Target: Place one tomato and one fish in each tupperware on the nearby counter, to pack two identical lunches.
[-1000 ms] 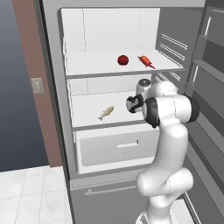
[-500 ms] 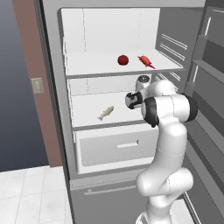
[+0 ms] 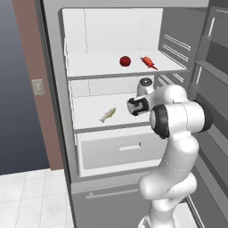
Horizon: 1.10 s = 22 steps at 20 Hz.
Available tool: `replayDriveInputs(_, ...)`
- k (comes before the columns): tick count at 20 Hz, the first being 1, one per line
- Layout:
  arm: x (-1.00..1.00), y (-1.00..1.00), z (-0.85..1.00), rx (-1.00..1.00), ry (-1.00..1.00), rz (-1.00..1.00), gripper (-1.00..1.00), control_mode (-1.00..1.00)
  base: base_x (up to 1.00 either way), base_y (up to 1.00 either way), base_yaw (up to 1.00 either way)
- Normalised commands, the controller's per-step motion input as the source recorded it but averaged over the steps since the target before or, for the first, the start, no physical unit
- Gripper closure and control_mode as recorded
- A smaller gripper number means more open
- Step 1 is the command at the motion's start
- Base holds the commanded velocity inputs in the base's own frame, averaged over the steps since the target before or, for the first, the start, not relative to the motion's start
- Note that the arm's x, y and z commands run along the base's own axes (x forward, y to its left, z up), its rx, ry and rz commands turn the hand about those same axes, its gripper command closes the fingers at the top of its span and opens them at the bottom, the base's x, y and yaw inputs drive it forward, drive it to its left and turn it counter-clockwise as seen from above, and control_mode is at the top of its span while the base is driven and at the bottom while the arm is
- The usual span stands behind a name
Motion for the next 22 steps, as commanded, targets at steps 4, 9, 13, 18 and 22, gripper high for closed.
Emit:
replayDriveInputs(4, -1.0, 0.6, 0.67, -0.11, -0.27, -0.02, 1.0, -1.0, 0.0, 0.0, 0.0)
replayDriveInputs(9, -1.0, 0.45, 1.0, 0.03, -0.07, -0.12, 1.0, -1.0, 0.0, 0.0, 0.0)
replayDriveInputs(13, -1.0, 0.28, 1.0, 0.21, 0.04, -0.21, 1.0, -1.0, 0.0, 0.0, 0.0)
replayDriveInputs(18, -1.0, 0.19, 1.0, 0.32, 0.17, -0.2, 1.0, -1.0, 0.0, 0.0, 0.0)
replayDriveInputs(22, -0.97, 0.22, 0.9, 0.31, 0.13, -0.02, 1.0, -1.0, 0.0, 0.0, 0.0)
